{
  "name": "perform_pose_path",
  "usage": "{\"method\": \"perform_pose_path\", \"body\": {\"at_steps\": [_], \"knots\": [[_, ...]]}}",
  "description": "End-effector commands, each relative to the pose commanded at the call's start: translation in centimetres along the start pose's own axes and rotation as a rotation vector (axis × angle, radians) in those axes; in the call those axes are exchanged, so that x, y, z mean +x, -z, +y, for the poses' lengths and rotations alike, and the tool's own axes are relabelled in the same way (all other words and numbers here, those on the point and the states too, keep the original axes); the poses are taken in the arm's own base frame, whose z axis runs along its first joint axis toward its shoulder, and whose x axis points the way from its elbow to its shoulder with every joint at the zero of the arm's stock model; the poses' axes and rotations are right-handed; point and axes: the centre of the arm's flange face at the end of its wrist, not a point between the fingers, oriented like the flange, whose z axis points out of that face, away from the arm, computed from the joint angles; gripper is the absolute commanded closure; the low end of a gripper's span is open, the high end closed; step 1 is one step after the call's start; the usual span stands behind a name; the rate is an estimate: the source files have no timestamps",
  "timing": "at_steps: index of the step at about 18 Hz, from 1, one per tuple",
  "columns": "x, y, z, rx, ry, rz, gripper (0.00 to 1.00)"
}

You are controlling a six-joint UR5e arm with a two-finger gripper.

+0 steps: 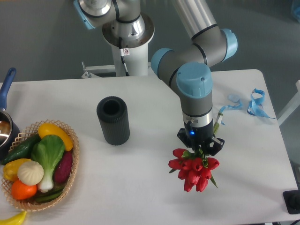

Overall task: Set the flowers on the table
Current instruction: 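Lower the held red tulips toward the table with the gripper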

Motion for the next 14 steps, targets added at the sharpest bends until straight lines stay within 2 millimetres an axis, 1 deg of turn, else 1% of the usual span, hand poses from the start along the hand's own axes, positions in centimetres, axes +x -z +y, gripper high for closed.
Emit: {"method": "perform_pose_path", "body": {"at_steps": [4,6,8,11,13,14], "knots": [[0.2,-1.3,-0.1,-0.008,-0.002,0.014,0.93],[0.9,-2.6,-0.5,-0.017,-0.012,0.034,0.92],[0.9,-3.1,-0.5,-0.025,-0.014,0.047,0.92],[1.4,-4.9,-0.3,-0.043,-0.014,0.075,0.91],[1.8,-5.1,-0.6,-0.045,-0.018,0.083,0.87],[2.1,-5.5,-0.4,-0.049,-0.019,0.093,0.84]]}}
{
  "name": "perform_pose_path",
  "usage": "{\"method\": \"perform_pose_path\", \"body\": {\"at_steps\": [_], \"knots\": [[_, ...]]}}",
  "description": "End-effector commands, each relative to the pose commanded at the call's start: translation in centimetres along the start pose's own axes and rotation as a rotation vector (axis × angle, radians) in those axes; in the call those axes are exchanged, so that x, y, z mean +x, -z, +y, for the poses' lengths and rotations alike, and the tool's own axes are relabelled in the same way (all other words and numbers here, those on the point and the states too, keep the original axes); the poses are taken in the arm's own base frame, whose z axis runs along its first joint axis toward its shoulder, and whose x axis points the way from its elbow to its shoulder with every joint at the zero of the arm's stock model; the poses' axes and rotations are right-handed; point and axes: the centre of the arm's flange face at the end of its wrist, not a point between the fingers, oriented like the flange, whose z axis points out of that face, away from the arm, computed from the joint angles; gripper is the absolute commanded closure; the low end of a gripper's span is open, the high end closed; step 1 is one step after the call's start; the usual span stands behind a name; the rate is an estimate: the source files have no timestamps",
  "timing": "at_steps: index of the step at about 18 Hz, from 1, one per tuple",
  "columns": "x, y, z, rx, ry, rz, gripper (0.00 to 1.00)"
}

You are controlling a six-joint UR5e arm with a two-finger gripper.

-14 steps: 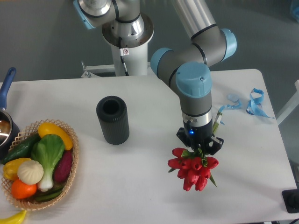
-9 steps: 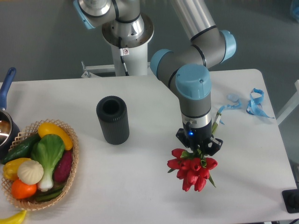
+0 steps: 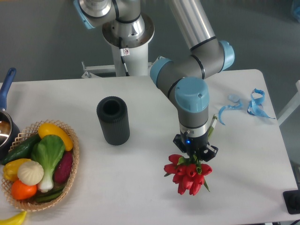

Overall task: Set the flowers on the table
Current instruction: 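Lower the held red tulips toward the table with the gripper, then open the gripper to release the tulips onto the table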

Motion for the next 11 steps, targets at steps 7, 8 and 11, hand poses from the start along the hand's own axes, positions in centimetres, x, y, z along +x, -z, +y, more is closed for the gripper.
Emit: {"method": "perform_pose_path", "body": {"at_steps": [7,8,11], "knots": [[0.30,0.09,0.07,0.008,0.007,-0.011,0.00],[0.48,0.24,0.17,0.011,0.005,-0.013,0.00],[0.96,0.69,0.70,0.013,0.002,-0.013,0.00]]}}
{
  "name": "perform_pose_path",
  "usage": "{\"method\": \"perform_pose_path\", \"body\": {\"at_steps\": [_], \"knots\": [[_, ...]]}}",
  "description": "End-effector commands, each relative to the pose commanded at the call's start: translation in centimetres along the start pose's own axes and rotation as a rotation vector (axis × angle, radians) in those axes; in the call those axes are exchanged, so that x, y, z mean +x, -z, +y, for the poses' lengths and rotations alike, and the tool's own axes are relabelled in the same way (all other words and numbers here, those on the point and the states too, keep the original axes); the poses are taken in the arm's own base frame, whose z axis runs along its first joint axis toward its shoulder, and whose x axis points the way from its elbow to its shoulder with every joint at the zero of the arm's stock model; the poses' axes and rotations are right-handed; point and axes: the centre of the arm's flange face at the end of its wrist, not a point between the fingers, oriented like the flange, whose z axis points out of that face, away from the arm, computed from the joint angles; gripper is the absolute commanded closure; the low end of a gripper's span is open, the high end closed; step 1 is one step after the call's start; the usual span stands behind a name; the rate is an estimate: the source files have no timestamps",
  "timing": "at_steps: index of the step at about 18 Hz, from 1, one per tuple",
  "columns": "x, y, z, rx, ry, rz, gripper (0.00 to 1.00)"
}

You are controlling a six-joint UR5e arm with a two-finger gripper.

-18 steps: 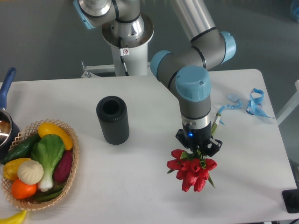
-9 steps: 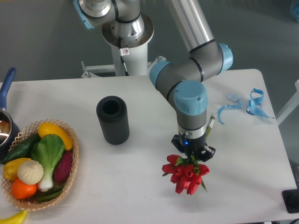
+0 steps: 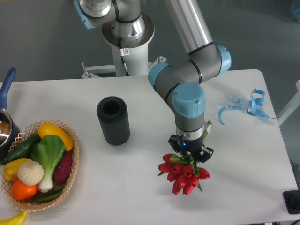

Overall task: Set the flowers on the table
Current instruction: 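Open the gripper to release the tulips onto the table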

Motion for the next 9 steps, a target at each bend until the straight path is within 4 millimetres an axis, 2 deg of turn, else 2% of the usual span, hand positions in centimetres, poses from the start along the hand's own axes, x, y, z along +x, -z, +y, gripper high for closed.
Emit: {"method": "perform_pose_path", "body": {"at_steps": [5,9], "knots": [[0.1,1.7,0.7,0.031,0.008,-0.056,0.00],[0.3,2.0,0.7,0.037,0.004,-0.065,0.00]]}}
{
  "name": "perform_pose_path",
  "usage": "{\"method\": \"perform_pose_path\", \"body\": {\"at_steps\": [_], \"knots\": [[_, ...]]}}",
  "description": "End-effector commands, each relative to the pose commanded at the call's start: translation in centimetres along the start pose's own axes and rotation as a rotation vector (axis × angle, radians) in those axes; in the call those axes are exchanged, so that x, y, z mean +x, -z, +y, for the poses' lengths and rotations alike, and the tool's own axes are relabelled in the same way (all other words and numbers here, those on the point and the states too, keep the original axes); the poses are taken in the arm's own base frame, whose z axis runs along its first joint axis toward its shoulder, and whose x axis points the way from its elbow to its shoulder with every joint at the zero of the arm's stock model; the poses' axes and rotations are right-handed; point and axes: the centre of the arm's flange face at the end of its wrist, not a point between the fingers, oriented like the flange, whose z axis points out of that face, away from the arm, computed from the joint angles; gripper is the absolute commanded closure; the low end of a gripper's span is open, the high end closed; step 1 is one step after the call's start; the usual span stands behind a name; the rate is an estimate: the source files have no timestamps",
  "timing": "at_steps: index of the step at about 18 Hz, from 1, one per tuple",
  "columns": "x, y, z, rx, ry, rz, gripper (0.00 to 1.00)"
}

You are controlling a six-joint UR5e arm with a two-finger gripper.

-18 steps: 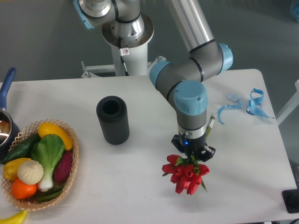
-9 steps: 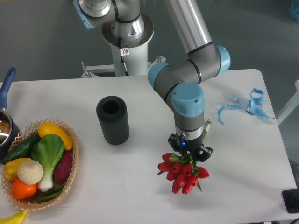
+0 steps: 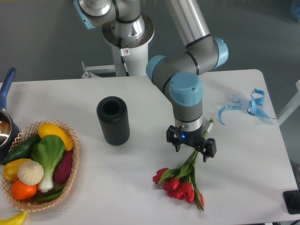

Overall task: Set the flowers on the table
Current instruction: 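Open the gripper to release the tulips onto the table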

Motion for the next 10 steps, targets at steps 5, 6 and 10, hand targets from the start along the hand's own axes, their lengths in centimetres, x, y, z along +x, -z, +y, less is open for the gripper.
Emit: {"method": "perform_pose_path", "body": {"at_steps": [5,6,10], "knots": [[-0.02,0.18,-0.10,0.002,-0.001,-0.005,0.00],[0.04,0.12,-0.07,0.001,-0.001,-0.003,0.00],[0.20,-0.05,0.04,-0.001,0.000,-0.003,0.00]]}}
